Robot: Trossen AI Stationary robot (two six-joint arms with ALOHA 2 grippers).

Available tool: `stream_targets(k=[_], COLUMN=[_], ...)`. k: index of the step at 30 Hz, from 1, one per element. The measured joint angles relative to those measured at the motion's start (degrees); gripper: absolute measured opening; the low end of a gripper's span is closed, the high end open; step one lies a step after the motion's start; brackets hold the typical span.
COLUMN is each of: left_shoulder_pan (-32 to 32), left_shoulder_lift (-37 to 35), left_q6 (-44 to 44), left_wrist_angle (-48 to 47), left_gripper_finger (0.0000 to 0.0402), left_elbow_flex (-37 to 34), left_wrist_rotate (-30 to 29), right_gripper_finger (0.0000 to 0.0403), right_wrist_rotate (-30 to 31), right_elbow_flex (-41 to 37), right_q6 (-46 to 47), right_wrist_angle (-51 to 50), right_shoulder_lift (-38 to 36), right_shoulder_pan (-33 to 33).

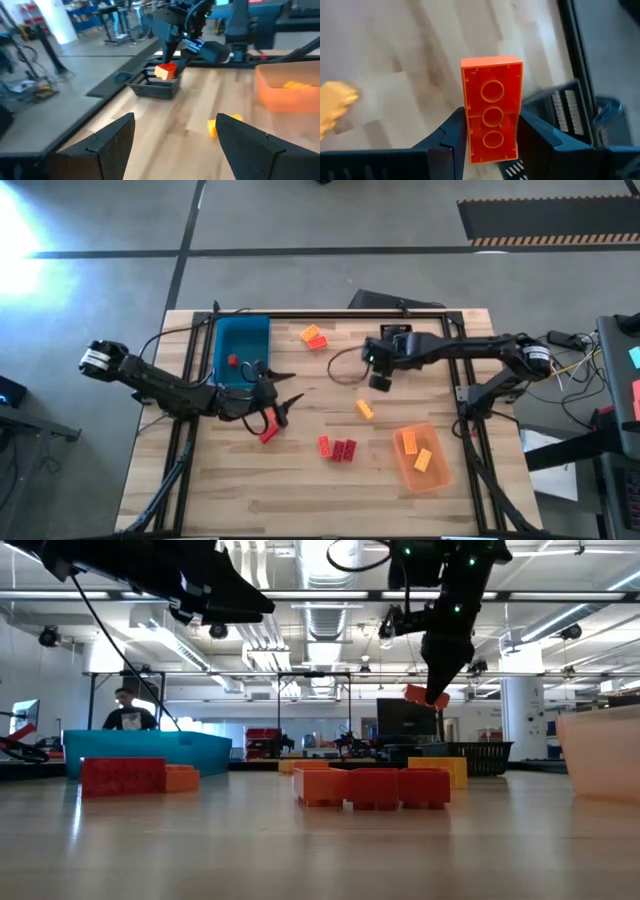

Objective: Sort & place blocks by color
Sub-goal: Put the orange game piece into the black bin

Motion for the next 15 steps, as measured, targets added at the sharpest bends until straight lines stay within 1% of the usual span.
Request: stream_targets(k=[2, 6, 8, 10, 12, 15], left_shoulder_pan=[0.0, 0.0, 0.0, 0.0, 0.0, 0.0], left_shoulder_lift=[-0.1, -0.4, -0.5, -0.5, -0.5, -0.4], left_q6=[1.6, 2.9, 3.1, 4.0, 4.0, 4.0], left_wrist_angle=[0.0, 0.0, 0.0, -0.1, -0.1, -0.1], left_gripper_finger=[0.0262, 0.0262, 0.0262, 0.0262, 0.0262, 0.0262], left_elbow_flex=[0.0, 0.0, 0.0, 0.0, 0.0, 0.0], left_wrist_rotate=[-0.4, -2.3, -2.8, -2.8, -2.8, -2.8], right_gripper_finger=[0.0123, 0.0123, 0.0123, 0.0124, 0.0133, 0.0153], right_wrist_rotate=[0.0, -1.2, -1.0, -1.0, -1.1, -1.6], right_elbow_flex=[-1.3, -3.5, -4.7, -6.1, -7.6, -8.2], right_q6=[3.2, 14.7, 19.0, 19.0, 18.5, 18.2], right_wrist_angle=[1.0, 1.5, 1.9, 3.9, 8.1, 10.1], right_shoulder_lift=[-1.0, -1.8, -1.4, -0.6, 0.6, 1.9], right_shoulder_pan=[-4.0, -13.4, -17.4, -20.9, -23.3, -24.6])
